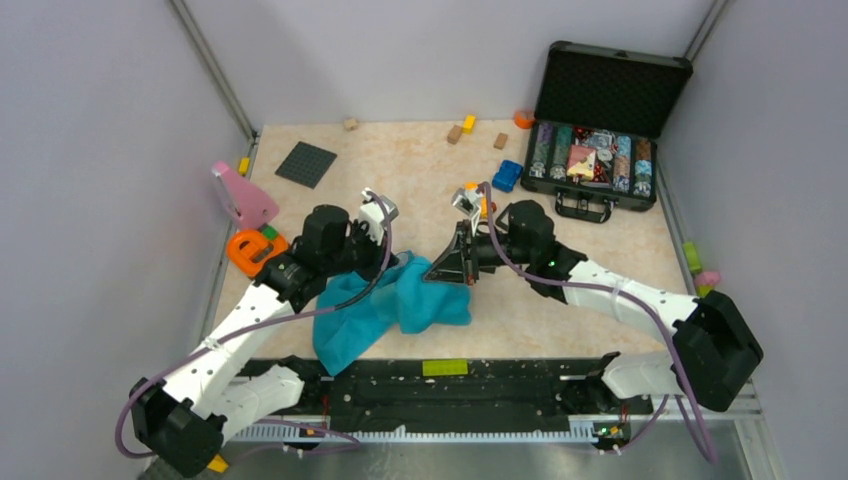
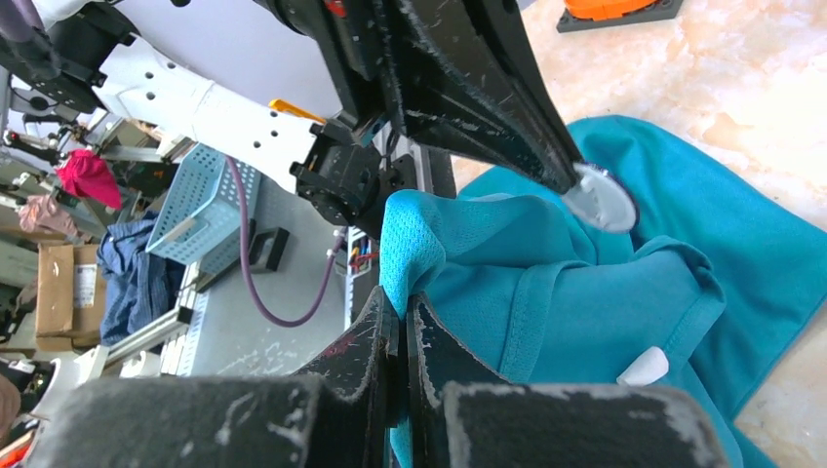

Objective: Remove the brooch from the garment

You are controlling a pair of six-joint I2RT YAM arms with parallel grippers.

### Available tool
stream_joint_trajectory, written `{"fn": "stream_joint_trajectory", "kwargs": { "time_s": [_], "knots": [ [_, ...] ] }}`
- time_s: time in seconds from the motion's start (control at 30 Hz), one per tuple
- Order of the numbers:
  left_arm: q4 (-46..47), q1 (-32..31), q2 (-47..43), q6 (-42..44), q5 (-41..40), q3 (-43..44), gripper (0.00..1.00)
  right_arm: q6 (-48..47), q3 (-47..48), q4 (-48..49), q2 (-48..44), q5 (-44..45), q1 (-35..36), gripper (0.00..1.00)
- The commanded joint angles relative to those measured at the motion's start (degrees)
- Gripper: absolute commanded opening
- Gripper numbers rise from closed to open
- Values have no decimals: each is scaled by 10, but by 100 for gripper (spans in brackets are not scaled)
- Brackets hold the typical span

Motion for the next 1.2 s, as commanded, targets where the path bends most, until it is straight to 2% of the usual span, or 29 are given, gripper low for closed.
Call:
{"fn": "stream_joint_trajectory", "kwargs": {
  "time_s": [0.0,0.17,0.37,0.57,0.77,0.97,1.1,1.17],
  "knots": [
    [-25,2,-13,-9,-137,12,0,-25,26,-12,-28,-3,-13,0],
    [-10,12,-58,-36,-256,15,0,-57,4,-58,-37,13,-19,0],
    [4,16,-105,-42,-366,24,0,-55,-28,-39,-19,34,-18,0],
    [13,16,-157,-32,-394,37,0,-43,32,-20,62,69,-12,0],
    [-42,22,-145,-15,-458,75,0,-48,266,-79,169,132,6,0],
    [-27,28,-188,-15,-459,76,0,-74,589,-190,273,205,2,0],
    [-33,29,-184,-15,-445,84,0,-50,753,-191,340,228,-27,0],
    [-29,29,-181,-15,-435,82,0,-32,864,-210,396,228,-39,0]
  ]
}}
